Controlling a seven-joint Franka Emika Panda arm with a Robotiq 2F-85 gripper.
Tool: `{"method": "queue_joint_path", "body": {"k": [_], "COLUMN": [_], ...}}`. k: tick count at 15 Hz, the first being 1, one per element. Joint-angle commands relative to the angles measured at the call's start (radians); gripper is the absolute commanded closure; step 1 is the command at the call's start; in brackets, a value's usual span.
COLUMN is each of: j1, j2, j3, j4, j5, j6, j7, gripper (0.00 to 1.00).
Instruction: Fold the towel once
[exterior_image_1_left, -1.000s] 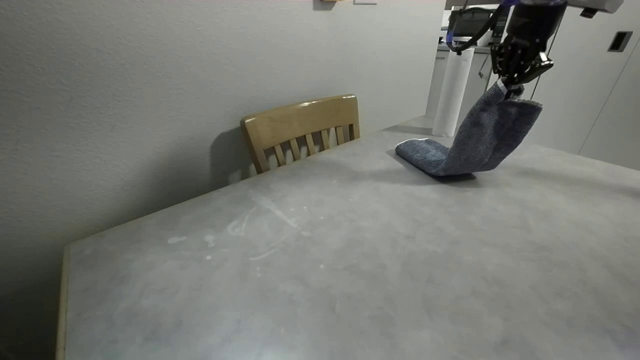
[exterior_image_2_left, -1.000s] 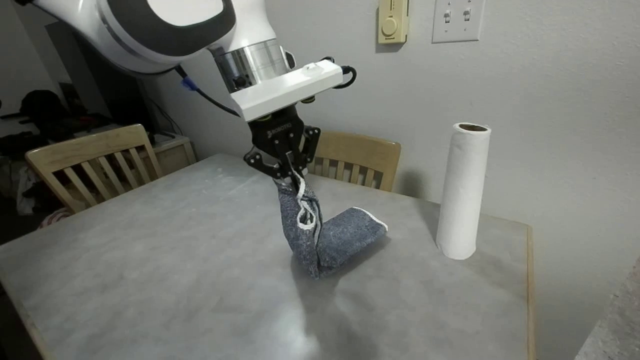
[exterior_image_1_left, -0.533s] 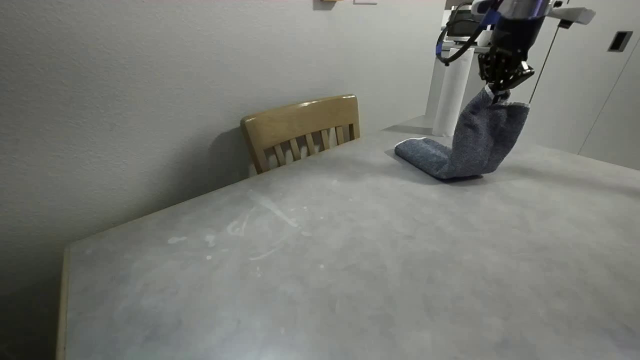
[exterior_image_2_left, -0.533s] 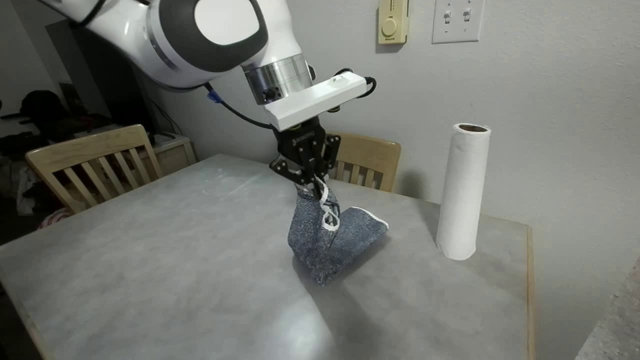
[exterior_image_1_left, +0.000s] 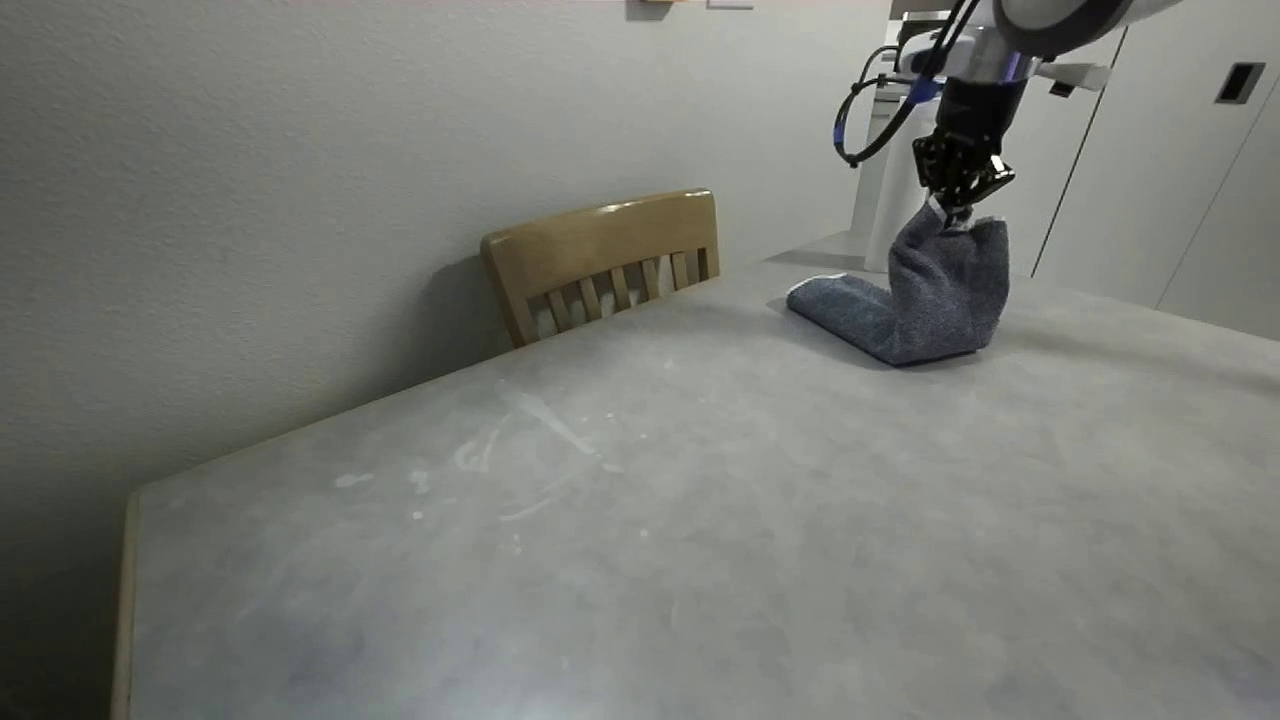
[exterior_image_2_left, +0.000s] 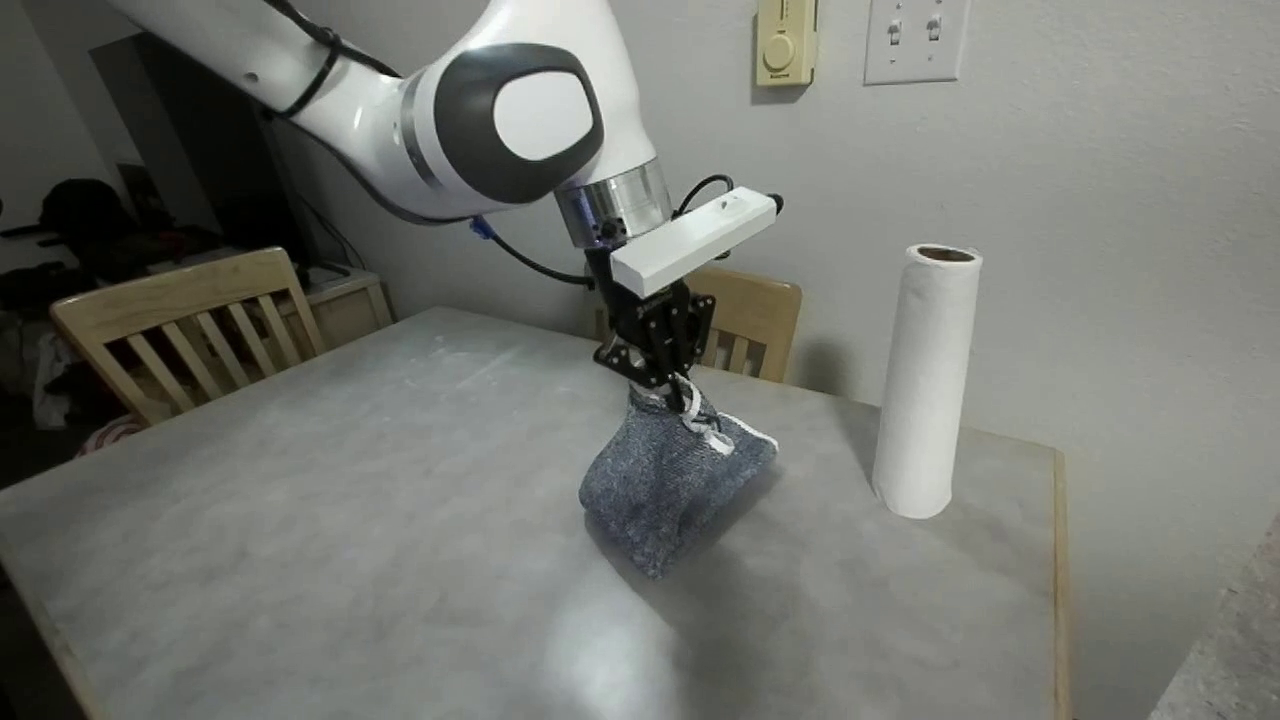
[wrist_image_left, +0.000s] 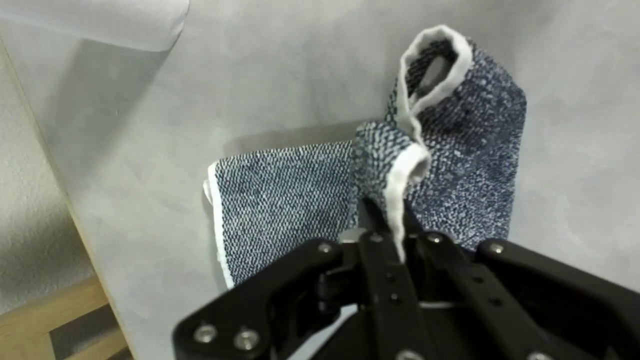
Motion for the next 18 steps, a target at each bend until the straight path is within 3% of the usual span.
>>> {"method": "queue_joint_path", "body": {"k": [1, 5, 18], "j1": [-0.012, 0.011, 0.052], "j2": [0.088, 0.154, 0.250], "j3": [0.054, 0.068, -0.039], "j4": [0.070, 0.109, 0.198], "j5": [0.031, 0.002, -0.164], "j6": [0.039, 0.065, 0.191], "j7": [-0.068, -0.058, 0.037], "gripper": [0.98, 0.98, 0.98]}}
